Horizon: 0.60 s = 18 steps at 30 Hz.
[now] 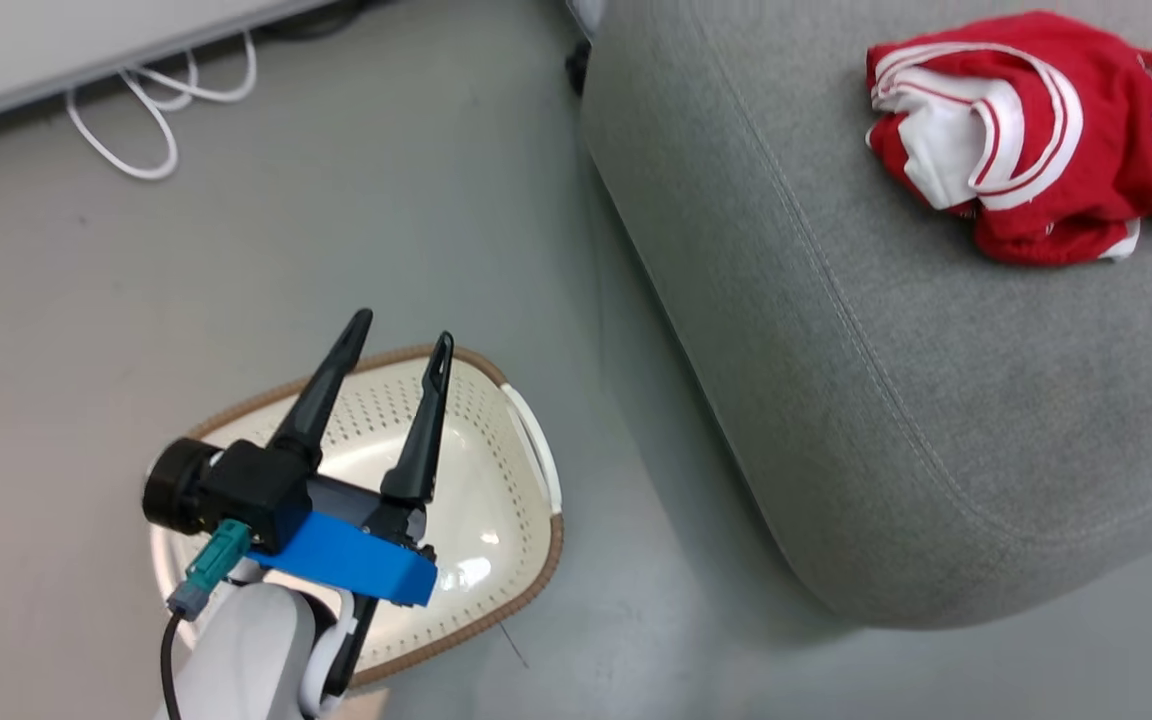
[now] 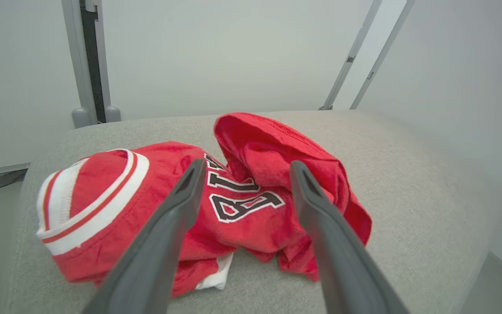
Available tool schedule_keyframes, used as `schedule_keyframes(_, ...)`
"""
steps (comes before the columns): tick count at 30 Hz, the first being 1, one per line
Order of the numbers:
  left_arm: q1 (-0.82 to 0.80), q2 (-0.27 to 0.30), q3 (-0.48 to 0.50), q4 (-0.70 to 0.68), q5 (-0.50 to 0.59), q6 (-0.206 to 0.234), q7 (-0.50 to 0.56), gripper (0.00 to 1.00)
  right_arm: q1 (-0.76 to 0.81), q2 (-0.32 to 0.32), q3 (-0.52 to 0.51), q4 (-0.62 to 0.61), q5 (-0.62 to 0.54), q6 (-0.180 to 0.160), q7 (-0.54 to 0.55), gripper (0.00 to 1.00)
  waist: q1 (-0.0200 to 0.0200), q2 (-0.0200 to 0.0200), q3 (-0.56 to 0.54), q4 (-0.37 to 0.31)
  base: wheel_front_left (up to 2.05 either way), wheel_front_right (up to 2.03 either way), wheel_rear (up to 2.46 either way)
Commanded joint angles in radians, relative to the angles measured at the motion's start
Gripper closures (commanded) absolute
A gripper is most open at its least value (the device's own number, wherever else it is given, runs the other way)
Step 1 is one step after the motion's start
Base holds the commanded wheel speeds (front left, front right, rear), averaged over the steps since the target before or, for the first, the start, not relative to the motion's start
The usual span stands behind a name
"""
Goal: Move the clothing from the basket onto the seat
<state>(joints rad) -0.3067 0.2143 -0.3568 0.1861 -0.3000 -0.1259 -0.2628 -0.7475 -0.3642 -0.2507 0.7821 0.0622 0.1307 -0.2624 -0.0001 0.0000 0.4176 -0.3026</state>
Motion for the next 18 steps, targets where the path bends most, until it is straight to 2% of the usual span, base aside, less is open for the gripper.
schedule_keyframes(1, 0.024, -0.016, 0.011, 0.012, -0.009, -0.005, -0.003, 0.0, 0.056, 0.01, 0.002, -0.033, 0.002, 0.0, -0.002, 0.0, 0.0001, 0.0, -0.089, 0.047, 0.0, 0.0, 0.0)
schedule_keyframes(10, 0.111, -0.081, 0.046, 0.06, -0.044, -0.005, -0.003, 0.0, 0.292, 0.088, 0.041, -0.262, 0.03, 0.0, 0.041, 0.0, 0.0001, 0.0, -0.244, 0.125, 0.0, 0.0, 0.0)
schedule_keyframes(18, 0.172, -0.094, 0.107, 0.088, -0.046, -0.005, -0.003, 0.0, 0.468, 0.17, 0.091, -0.444, 0.036, 0.0, 0.07, 0.0, 0.0001, 0.0, -0.326, 0.205, 0.0, 0.0, 0.0)
